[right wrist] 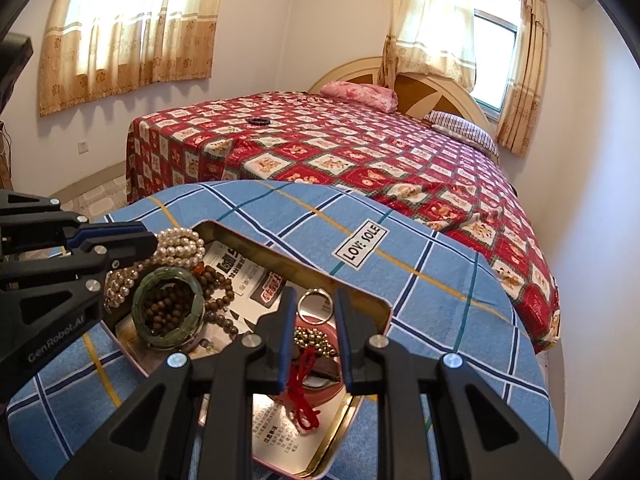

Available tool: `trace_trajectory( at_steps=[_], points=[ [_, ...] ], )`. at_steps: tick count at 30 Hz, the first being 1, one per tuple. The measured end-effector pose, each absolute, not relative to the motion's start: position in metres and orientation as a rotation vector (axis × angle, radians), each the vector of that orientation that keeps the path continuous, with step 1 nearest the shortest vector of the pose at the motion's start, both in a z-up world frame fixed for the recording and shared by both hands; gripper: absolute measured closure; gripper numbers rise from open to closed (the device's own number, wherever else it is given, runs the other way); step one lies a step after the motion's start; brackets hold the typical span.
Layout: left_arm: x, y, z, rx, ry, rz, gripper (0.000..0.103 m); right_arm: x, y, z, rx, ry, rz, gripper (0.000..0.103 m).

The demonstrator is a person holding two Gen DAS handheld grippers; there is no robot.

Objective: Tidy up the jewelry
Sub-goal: 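Open both grippers to drop the necklace and ring into the tin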

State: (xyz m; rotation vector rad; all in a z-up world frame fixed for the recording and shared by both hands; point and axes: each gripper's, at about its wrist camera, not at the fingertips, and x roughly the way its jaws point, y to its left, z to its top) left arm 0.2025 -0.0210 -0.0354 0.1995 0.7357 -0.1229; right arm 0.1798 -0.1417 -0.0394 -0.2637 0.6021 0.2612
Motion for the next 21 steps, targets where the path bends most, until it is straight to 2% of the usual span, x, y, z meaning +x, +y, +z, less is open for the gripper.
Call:
trace_trajectory(
  at_steps=[7, 8, 9, 10, 11, 13, 14, 15, 21],
  points=[
    [0.203, -0.027, -0.041, 0.195, 0.757, -0.137, 0.096, 0.184, -0.144, -0.051, -0.259, 0.644, 0.259, 0.079],
    [0.203, -0.027, -0.041, 0.196, 0.760, -0.130, 0.095, 0.184, -0.144, -0.052, -0.258, 0.652, 0.260, 0.075],
    [0.201, -0.027, -0.040, 0.191, 0.760, -0.128, 0.094, 0.182, -0.144, -0.053, -0.258, 0.652, 0.259, 0.061],
    [0.200, -0.027, -0.039, 0.187, 0.758, -0.125, 0.088, 0.179, -0.144, -0.053, -0.262, 0.644, 0.249, 0.050],
    [0.198, -0.025, -0.037, 0.185, 0.754, -0.109, 0.082, 0.176, -0.145, -0.052, -0.264, 0.636, 0.238, 0.047],
    [0.192, -0.023, -0.034, 0.183, 0.733, -0.091, 0.040, 0.172, -0.148, -0.050, -0.254, 0.638, 0.236, 0.047],
    [0.187, -0.021, -0.032, 0.184, 0.713, -0.080, 0.034, 0.170, -0.150, -0.049, -0.247, 0.639, 0.231, 0.047],
    [0.183, -0.020, -0.030, 0.181, 0.698, -0.076, 0.031, 0.168, -0.151, -0.048, -0.244, 0.639, 0.225, 0.046],
    [0.162, -0.009, -0.025, 0.144, 0.689, -0.074, 0.031, 0.151, -0.160, -0.040, -0.223, 0.616, 0.198, 0.041]
  ],
)
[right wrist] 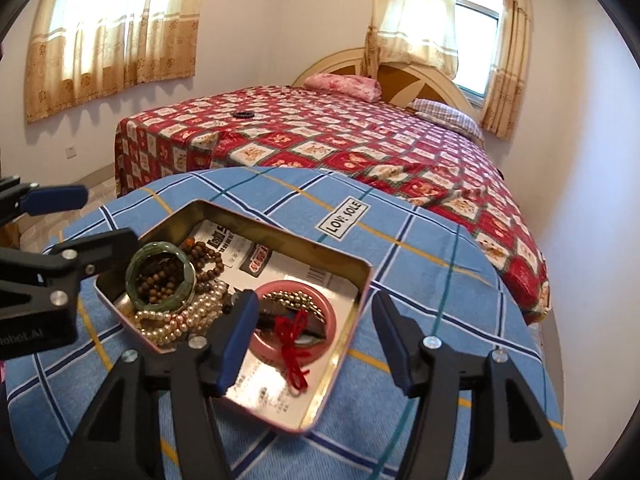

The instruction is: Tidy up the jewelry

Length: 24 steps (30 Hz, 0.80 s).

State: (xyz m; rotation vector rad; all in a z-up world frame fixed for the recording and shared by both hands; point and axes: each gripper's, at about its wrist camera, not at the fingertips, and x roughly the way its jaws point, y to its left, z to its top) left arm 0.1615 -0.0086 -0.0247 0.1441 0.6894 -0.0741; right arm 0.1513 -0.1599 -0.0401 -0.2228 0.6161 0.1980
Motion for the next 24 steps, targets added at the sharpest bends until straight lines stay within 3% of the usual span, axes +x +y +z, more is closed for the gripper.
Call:
trace_trajectory(
  at_steps=[24],
  points=[
    [0.138, 0.008, -0.020, 0.110, 0.684, -0.026, 0.031, 0.127, -0.163, -0.020, -0.209, 0.552, 0.183, 0.034]
  ],
)
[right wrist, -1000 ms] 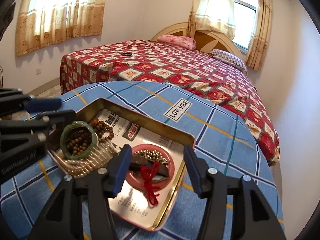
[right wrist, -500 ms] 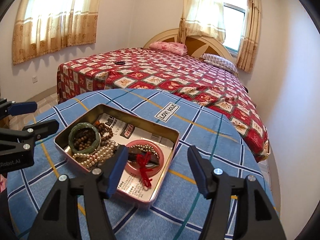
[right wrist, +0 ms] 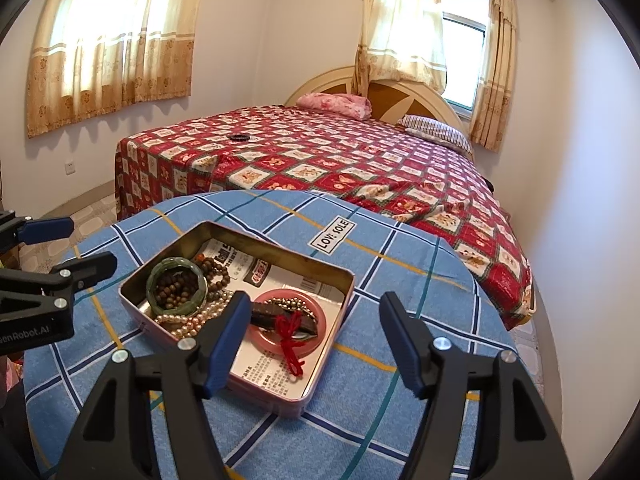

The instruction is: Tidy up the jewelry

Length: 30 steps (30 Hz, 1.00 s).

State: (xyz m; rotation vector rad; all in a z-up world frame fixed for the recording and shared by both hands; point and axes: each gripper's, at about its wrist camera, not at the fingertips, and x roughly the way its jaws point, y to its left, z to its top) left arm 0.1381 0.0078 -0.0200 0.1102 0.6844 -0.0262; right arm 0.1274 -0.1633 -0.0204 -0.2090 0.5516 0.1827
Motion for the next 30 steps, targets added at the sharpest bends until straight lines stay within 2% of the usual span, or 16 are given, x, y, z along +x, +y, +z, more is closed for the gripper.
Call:
trace_trajectory(
  at_steps=[30],
  points=[
    [0.134, 0.011, -0.015, 0.114, 0.680, -0.024, 0.031, 0.123, -0.163, -0.010, -0.210, 0.536, 0.178, 0.030]
  ],
)
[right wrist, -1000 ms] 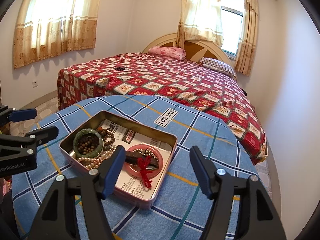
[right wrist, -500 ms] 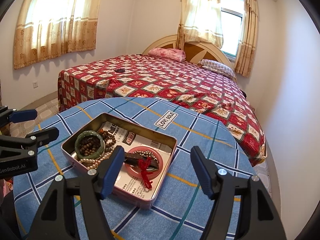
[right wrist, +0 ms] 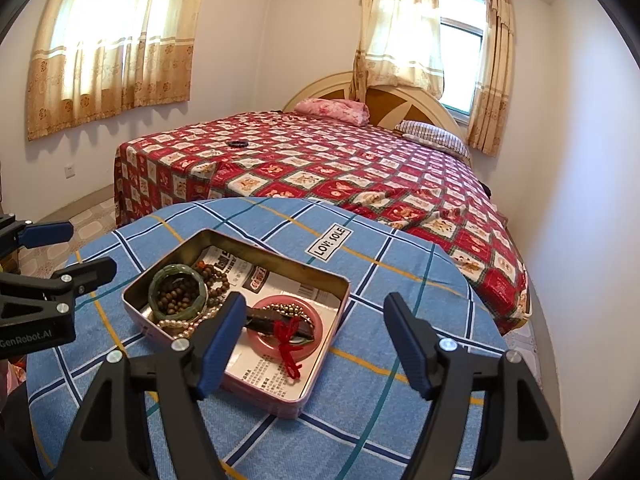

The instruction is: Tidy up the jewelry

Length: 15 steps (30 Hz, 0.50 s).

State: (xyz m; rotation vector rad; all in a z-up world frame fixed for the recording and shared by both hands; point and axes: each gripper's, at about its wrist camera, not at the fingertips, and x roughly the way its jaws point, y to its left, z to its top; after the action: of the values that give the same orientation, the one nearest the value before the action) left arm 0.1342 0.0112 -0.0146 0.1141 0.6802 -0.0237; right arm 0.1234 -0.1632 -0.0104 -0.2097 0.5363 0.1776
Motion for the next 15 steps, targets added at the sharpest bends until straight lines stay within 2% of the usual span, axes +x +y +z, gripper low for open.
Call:
trace_trajectory(
  at_steps=[15],
  points=[
    [0.1359, 0.0098, -0.0146, 0.109, 0.690, -0.019, 0.031, 0.1242, -0.1673, -0.0046, -0.212, 0.520, 0.174, 0.026]
  ],
)
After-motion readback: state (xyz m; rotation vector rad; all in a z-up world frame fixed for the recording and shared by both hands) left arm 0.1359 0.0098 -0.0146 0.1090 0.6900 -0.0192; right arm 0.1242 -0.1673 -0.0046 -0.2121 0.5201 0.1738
